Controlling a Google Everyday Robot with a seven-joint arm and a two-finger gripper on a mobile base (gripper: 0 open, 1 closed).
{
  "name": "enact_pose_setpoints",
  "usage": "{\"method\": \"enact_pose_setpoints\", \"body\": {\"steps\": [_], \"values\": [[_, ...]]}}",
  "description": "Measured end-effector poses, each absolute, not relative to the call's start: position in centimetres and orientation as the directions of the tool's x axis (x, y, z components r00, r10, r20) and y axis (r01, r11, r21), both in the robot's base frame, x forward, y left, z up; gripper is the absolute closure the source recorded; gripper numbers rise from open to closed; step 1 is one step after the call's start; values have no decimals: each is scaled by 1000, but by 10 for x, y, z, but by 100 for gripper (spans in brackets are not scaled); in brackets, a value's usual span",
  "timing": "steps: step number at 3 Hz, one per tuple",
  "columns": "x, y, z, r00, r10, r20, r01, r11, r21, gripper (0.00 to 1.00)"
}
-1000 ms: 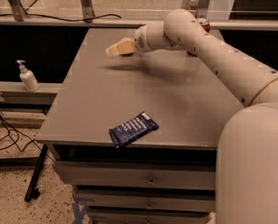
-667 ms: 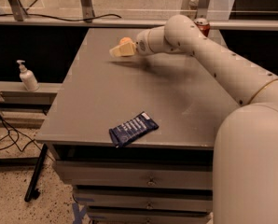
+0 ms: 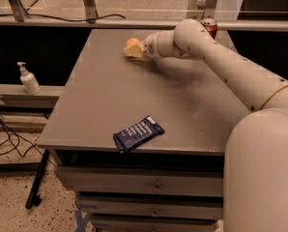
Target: Move orange near rxbar blueberry
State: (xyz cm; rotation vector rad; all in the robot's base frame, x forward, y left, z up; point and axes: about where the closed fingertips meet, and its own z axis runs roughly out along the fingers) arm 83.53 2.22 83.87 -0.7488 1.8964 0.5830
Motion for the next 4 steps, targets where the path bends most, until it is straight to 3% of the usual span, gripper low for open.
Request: {"method": "enact_pose_setpoints", "body": {"steps": [1,2,4], "values": [[817,6,861,-311,-233,-921,-728,682,74,87],[771,-9,889,-260,-231,-938,-777,627,62,100],[639,-45,895,-155,-289,-945,-885,465,3,100]]}}
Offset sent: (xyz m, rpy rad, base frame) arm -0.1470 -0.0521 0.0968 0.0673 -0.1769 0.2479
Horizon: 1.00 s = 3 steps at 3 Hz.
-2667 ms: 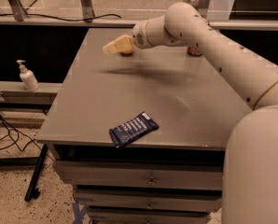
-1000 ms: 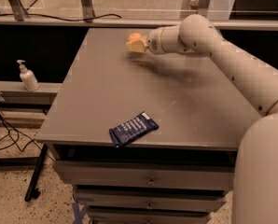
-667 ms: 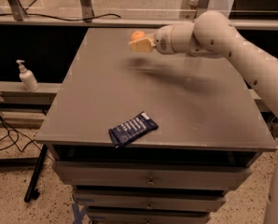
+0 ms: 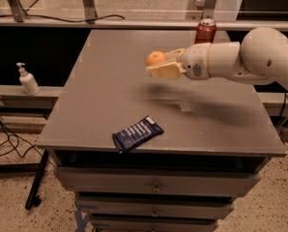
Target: Move orange near rxbar blueberry
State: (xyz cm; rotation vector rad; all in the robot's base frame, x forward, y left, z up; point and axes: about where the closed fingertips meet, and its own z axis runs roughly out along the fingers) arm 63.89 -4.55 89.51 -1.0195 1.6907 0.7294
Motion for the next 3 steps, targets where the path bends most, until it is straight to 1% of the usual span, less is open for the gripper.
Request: {"method": "enact_pose_setpoints", "body": {"steps": [1,2,3], "values": [[592,-76,878,-156,-303,-940,-892,452,2,100],[564,-100,862,-151,-314,-937,-900,435,0,100],[545,-106,853,-138,-316,-939,-920,392,3,100]]}}
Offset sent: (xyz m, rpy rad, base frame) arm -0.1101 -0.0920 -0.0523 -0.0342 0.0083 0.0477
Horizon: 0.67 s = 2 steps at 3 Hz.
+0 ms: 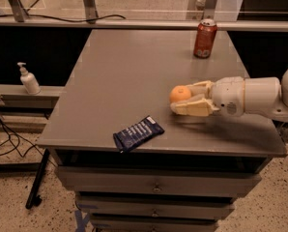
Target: Move orange near rxbar blueberry
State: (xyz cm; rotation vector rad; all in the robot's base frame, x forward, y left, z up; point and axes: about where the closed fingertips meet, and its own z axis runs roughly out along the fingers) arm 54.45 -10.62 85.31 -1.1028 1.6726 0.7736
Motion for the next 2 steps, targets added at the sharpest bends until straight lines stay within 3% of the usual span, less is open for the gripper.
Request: {"method": "enact_pose_setpoints", "body": {"steps": [2], "values": [[510,-66,862,-54,-306,-951,-975,220,-15,100]]}}
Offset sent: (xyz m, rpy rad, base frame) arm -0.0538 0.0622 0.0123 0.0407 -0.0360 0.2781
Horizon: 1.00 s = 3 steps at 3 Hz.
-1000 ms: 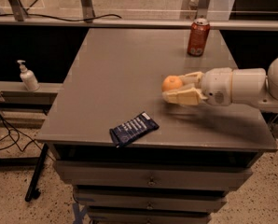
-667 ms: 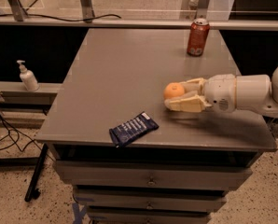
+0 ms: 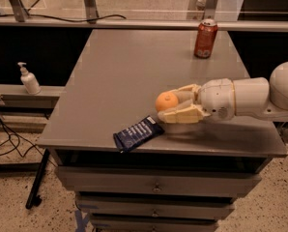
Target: Move orange near rxbar blueberry
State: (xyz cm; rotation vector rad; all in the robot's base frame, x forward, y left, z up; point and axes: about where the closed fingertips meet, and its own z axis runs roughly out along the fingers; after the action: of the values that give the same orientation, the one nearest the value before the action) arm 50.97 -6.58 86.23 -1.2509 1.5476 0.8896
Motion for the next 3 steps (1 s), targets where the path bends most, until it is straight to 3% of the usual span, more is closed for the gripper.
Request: {"method": "enact_pose_setpoints", "body": {"steps": [2,3], "values": [[492,-45,843,-70,-336,-939,-989,149,20,100],[492,-44,836,-85,-351,-932,-989,145,35,82]]}}
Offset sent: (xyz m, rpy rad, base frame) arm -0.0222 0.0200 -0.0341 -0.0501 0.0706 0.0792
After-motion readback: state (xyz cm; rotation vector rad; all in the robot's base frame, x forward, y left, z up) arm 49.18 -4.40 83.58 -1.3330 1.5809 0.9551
